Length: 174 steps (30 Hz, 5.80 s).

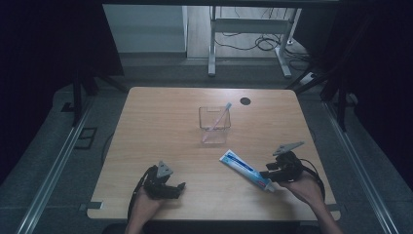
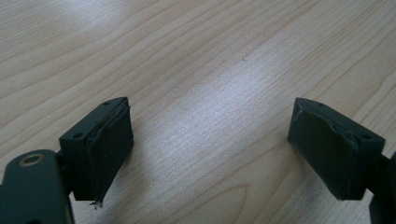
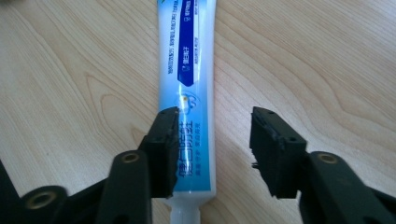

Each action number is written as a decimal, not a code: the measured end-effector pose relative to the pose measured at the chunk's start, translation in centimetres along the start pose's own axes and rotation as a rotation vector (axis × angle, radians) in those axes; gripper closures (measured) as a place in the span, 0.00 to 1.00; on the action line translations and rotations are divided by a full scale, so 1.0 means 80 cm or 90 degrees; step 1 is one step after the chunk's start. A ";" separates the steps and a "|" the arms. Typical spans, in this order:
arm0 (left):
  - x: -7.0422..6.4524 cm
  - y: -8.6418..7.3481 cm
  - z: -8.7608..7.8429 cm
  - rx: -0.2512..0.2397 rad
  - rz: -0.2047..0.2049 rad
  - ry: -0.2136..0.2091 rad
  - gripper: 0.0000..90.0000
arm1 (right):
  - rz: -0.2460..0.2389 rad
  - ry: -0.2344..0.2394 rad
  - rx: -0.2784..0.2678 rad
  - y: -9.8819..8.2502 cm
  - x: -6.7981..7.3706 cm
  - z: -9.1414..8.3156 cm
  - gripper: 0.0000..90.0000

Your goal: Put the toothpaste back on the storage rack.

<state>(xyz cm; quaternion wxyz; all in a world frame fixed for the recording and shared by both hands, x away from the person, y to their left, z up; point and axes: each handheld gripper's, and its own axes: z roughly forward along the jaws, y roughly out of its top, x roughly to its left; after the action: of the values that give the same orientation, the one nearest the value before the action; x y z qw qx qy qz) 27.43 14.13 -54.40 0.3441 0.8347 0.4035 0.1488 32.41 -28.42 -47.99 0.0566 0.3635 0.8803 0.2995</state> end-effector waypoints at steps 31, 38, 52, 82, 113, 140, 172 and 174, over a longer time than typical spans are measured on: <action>0.000 0.000 0.000 0.004 0.002 0.000 0.16 | -0.047 -0.008 0.104 0.044 0.027 0.063 0.45; 0.001 0.000 0.000 0.004 0.003 0.000 0.16 | -0.054 -0.023 0.120 0.049 0.029 0.076 0.50; 0.000 0.000 0.000 0.002 0.001 0.000 0.16 | -0.039 -0.029 0.132 0.057 0.032 0.076 0.76; 0.000 0.000 0.000 0.003 0.001 0.000 0.16 | -0.048 -0.041 0.032 0.073 0.032 0.025 0.80; 0.001 0.000 -0.001 0.005 0.007 0.000 0.16 | -0.055 -0.039 -0.060 0.144 0.035 -0.019 0.80; 0.001 0.000 -0.001 0.006 0.007 0.001 0.16 | -0.056 -0.033 -0.104 0.213 0.028 0.013 0.80; 0.001 0.000 0.000 0.003 0.004 0.001 0.16 | -0.065 -0.018 -0.136 0.288 0.023 0.057 0.81; 0.001 0.000 -0.001 0.004 0.005 0.001 0.16 | -0.064 -0.017 -0.138 0.292 0.022 0.061 0.81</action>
<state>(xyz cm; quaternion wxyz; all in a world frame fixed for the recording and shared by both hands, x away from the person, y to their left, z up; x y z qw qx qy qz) 27.46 14.20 -54.36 0.3405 0.8373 0.4008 0.1494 46.81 -11.85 -38.48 0.1222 0.3143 0.8592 0.3847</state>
